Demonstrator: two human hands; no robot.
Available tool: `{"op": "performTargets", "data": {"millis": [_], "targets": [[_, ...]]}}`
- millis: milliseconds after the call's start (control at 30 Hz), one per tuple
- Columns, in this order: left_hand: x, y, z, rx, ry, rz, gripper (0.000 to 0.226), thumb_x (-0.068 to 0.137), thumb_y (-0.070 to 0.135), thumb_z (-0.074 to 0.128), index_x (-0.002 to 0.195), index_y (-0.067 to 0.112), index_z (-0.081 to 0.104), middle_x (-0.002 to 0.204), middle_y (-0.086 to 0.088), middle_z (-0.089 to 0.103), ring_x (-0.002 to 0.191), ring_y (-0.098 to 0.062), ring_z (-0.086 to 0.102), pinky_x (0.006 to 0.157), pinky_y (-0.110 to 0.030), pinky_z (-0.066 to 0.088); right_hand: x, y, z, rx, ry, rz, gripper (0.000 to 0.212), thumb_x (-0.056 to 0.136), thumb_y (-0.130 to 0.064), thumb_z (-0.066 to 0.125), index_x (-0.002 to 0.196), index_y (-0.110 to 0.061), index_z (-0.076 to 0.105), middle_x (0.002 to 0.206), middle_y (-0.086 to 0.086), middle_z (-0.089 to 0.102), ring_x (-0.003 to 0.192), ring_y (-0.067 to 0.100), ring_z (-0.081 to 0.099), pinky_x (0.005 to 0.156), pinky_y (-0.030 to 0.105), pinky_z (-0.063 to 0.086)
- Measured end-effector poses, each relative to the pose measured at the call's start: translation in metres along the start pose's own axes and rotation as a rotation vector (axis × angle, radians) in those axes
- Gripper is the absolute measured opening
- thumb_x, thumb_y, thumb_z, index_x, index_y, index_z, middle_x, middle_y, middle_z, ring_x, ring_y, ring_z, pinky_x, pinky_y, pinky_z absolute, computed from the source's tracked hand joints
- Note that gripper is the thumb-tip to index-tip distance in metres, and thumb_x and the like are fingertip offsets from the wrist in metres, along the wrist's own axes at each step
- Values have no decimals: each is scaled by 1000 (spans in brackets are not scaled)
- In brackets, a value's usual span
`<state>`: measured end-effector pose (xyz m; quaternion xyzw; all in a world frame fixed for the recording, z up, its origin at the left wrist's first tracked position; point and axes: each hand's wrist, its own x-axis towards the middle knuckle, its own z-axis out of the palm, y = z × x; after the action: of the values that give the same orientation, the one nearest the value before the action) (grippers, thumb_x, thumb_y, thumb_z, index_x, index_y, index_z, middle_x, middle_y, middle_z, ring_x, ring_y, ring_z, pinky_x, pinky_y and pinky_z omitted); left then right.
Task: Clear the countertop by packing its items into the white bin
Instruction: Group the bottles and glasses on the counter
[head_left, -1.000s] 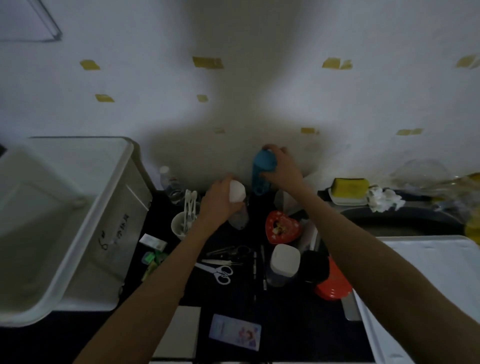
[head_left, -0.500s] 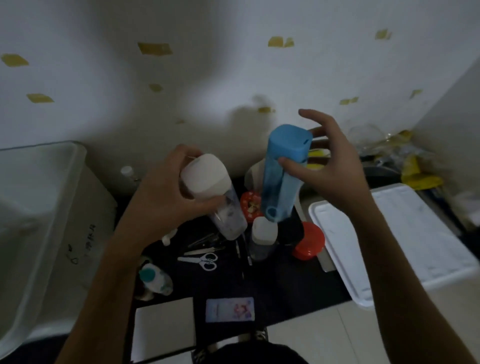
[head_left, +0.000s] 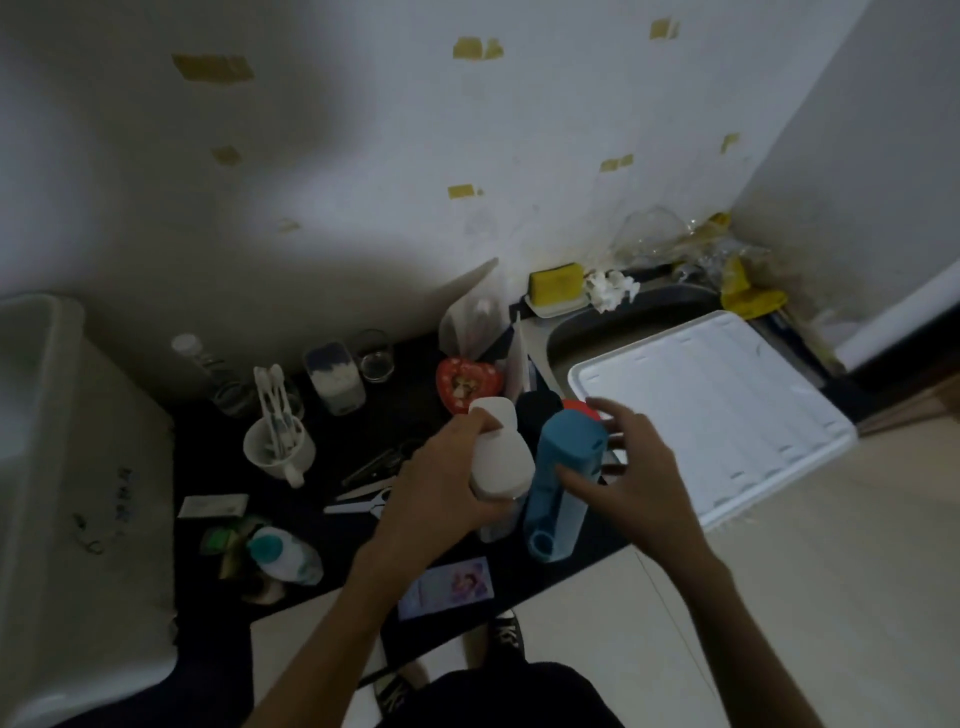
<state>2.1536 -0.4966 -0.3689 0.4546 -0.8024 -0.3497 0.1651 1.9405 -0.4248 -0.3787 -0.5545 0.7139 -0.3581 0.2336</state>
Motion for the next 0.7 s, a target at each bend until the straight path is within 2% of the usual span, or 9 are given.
{"op": "performTargets", "data": {"millis": [100,200,400,533,600,700], "targets": [[5,-5,22,37,-8,-22,71,67,35,84,126,30,43,129,9,40,120,-15,47,96,-37,51,-5,20,16,-50,13,61,72,71,-31,84,132,-26,47,116,-9,47,108,6,51,88,26,56],[10,-10,37,38,-6,-33,73,69,34,83,129,29,43,131,5,36,121,-18,47,97,-40,51,-8,33,26,-38,34,95,72,69,-30,85,131,-24,48,116,-8,45,109,8,51,85,17,52],[11,-28,64,-1,69,-38,72,70,30,84,131,27,45,130,5,39,119,-20,50,94,-39,53,-10,43,37,-40,45,121,72,67,-31,87,127,-24,49,117,-8,45,109,11,53,87,27,57],[10,-37,75,-55,100,-26,77,72,24,83,138,25,43,138,6,40,128,-17,45,104,-38,47,-13,49,42,-15,14,147,71,67,-30,87,127,-23,50,119,-5,47,110,13,53,89,33,56],[12,-39,78,-73,117,-28,76,72,23,83,138,22,44,138,5,42,129,-15,44,106,-36,45,-13,50,43,-4,8,145,69,68,-32,86,126,-22,50,118,-5,48,109,12,54,89,30,56],[12,-41,81,-123,147,-46,70,72,24,83,129,21,44,134,4,46,125,-13,47,104,-32,46,-11,48,44,11,37,126,68,68,-33,86,124,-20,49,115,-7,47,105,8,54,83,15,51]]}}
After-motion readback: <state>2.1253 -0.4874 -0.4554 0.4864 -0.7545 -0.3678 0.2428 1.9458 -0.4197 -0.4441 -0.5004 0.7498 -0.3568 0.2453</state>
